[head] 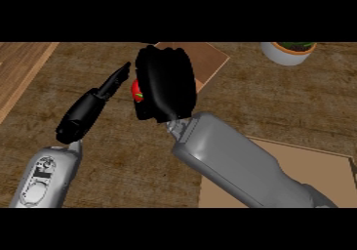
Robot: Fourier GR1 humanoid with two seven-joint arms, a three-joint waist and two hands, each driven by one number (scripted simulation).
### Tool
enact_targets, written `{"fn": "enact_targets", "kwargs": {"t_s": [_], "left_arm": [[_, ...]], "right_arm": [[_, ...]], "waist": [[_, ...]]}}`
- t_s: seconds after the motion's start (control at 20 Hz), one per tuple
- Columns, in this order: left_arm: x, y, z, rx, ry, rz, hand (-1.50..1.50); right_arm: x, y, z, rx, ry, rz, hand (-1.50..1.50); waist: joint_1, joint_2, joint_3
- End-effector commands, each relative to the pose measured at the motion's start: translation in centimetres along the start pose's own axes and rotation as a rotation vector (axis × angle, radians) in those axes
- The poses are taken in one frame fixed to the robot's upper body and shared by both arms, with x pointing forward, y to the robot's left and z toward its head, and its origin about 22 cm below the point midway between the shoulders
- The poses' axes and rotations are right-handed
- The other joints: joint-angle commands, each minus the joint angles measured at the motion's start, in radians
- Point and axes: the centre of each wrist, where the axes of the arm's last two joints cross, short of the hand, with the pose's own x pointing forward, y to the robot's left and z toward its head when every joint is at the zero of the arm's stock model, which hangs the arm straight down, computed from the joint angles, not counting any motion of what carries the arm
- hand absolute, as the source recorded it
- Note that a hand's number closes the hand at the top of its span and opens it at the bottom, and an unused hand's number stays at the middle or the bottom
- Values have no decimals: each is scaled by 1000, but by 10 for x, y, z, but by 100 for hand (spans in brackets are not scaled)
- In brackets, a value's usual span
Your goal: Pick the tomato from the tray and place it in the cardboard box
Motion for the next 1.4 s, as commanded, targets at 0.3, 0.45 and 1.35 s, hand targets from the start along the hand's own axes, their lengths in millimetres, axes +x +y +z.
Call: {"fn": "enact_targets", "kwargs": {"t_s": [0.3,0.45,1.35], "left_arm": [[-7,1,11,31,17,-8,0],[-6,2,10,65,15,-9,0],[-11,18,23,92,32,-8,0]], "right_arm": [[28,-9,-65,-68,229,51,150],[8,2,-81,53,250,85,150],[-73,46,-97,675,246,21,-150]], "waist": [[-35,3,-1],[-62,5,1],[-95,8,3]]}}
